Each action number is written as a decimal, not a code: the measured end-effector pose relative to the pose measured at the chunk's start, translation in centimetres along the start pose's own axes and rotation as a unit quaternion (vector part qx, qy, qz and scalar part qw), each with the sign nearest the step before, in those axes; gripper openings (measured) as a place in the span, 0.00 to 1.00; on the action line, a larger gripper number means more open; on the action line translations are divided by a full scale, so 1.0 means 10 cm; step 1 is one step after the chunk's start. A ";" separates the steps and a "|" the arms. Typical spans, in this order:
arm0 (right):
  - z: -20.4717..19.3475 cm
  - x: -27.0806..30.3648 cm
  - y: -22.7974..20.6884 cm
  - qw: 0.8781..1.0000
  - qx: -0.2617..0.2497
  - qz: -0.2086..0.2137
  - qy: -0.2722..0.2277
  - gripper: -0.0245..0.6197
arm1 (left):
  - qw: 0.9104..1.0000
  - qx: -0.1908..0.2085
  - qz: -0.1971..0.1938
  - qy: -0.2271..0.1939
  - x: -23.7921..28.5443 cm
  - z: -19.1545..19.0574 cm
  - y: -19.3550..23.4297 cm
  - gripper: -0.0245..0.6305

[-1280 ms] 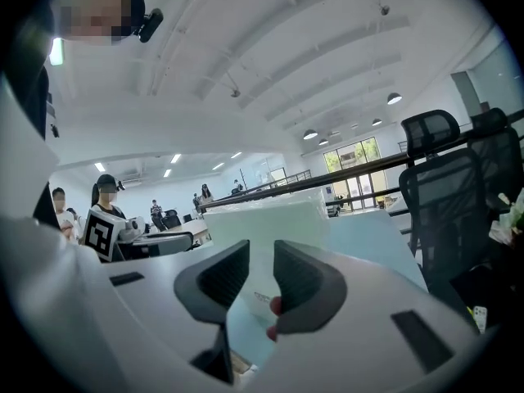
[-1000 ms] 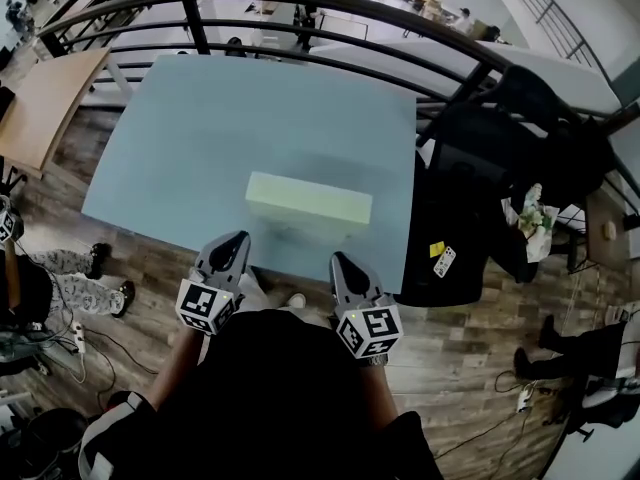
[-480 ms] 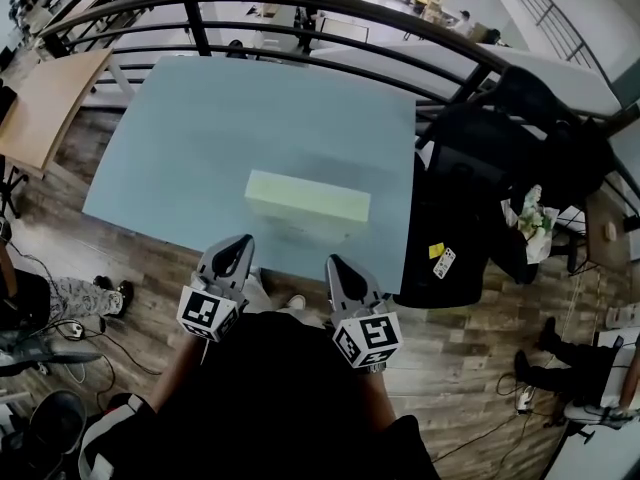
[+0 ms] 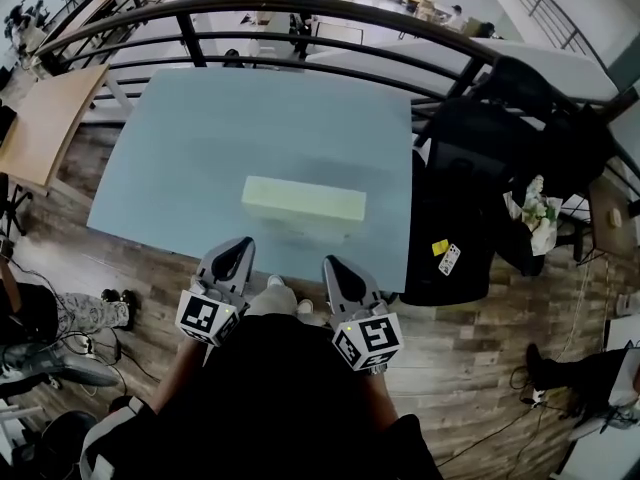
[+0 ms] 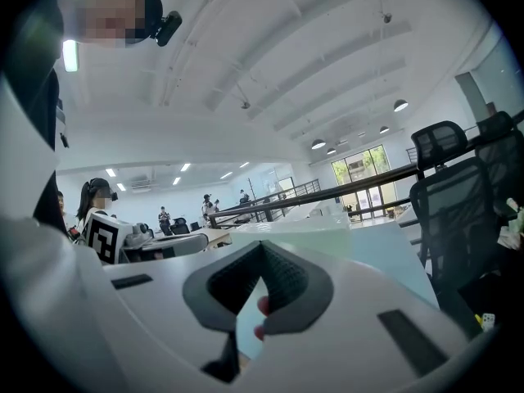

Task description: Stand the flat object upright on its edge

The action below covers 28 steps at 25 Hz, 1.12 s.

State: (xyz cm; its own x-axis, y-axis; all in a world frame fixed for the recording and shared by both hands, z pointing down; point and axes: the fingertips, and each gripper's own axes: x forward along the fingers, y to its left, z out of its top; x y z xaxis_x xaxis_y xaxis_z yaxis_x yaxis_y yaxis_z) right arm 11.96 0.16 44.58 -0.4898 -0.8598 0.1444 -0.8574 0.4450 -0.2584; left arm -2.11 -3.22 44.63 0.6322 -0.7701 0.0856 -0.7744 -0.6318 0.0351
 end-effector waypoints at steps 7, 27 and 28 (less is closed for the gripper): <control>0.02 -0.01 0.01 1.000 -0.013 -0.005 0.004 0.05 | 1.000 -0.023 -0.012 -0.014 0.07 0.00 0.01 0.04; -0.07 -0.13 -0.15 1.000 -0.004 -0.030 0.007 0.05 | 0.999 -0.020 -0.038 0.005 0.22 -0.09 -0.19 0.04; -0.07 -0.14 -0.15 0.999 -0.003 -0.031 0.007 0.05 | 0.999 -0.021 -0.039 0.006 0.23 -0.08 -0.20 0.04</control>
State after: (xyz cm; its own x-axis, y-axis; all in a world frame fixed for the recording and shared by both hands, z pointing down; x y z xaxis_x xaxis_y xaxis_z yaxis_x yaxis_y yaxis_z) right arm 13.79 0.87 45.43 -0.4378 -0.8823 0.1730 -0.8872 0.3928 -0.2423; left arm 0.85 -3.65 45.54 0.6906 -0.7172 0.0931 -0.7232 -0.6854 0.0844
